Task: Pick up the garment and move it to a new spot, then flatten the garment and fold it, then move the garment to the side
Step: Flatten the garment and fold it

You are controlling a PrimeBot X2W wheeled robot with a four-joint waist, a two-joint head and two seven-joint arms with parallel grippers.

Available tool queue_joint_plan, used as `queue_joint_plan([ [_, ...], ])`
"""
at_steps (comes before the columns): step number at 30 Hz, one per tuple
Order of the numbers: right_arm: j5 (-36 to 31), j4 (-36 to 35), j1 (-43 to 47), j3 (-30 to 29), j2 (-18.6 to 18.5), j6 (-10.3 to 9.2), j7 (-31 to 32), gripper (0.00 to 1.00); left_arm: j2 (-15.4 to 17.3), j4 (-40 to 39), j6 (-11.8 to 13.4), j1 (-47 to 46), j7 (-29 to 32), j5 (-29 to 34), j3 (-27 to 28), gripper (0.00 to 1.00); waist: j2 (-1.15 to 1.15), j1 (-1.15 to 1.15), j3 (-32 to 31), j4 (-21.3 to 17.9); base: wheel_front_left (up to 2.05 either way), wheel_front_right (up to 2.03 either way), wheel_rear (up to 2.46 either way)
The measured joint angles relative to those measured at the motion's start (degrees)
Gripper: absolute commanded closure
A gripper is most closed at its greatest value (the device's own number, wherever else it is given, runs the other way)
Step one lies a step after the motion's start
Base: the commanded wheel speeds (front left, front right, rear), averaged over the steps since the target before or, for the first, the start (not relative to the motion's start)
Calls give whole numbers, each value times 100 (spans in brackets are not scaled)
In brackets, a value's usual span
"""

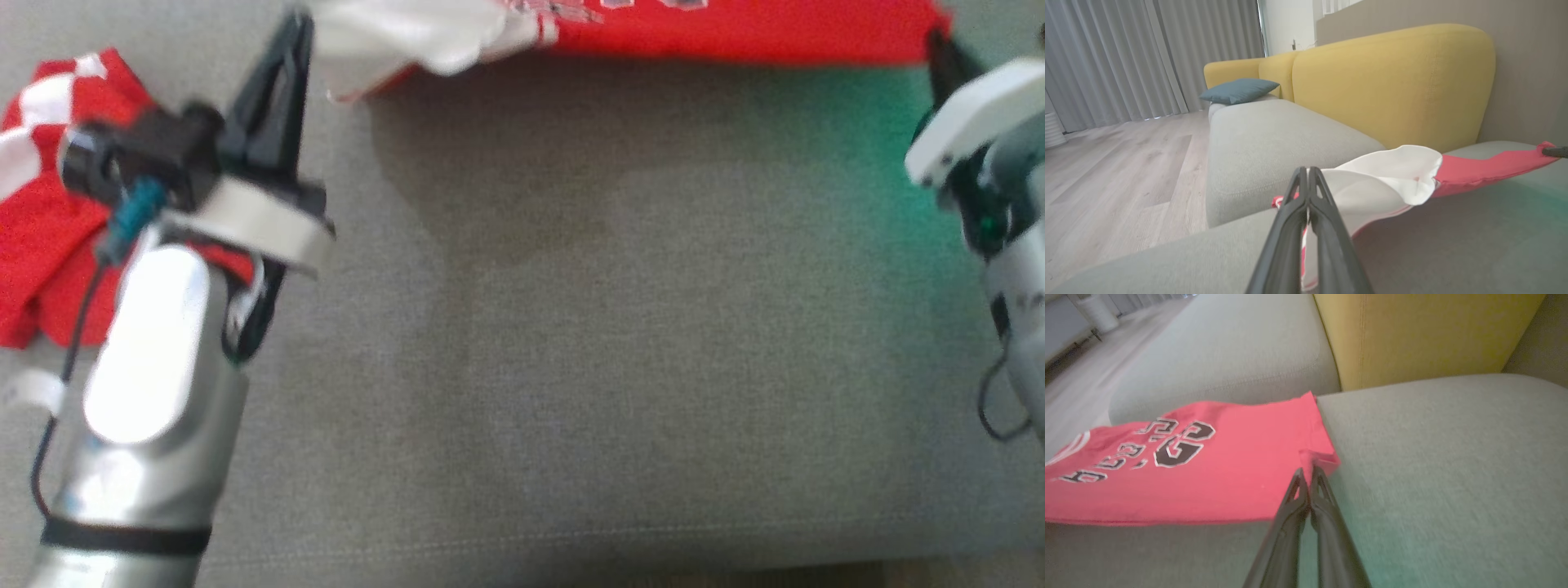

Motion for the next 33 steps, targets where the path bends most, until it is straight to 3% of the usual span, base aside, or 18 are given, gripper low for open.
queue_joint_plan([
  [3,219,-263,325,495,-229,0,371,100,200,-15,-2,351,1,-240,-315,100,0,0,-205,25,0,0,0],
  [8,622,-786,876,1348,-870,0,867,100,825,-301,-43,830,196,-1110,-1227,100,0,0,-592,100,0,0,0],
  [15,1190,-1386,1548,2214,-1454,0,1427,100,1728,-1092,-44,1184,720,-2238,-2151,100,0,0,-956,214,0,0,0],
  [23,1879,-1923,1885,2806,-1937,0,2005,100,2697,-1981,-43,1473,1163,-3010,-3114,100,0,0,-1330,232,0,0,0],
  [33,2802,-2541,2326,3133,-2385,0,3087,100,3415,-2680,-42,1757,1564,-3555,-3729,100,0,0,-1751,164,0,0,0],
])
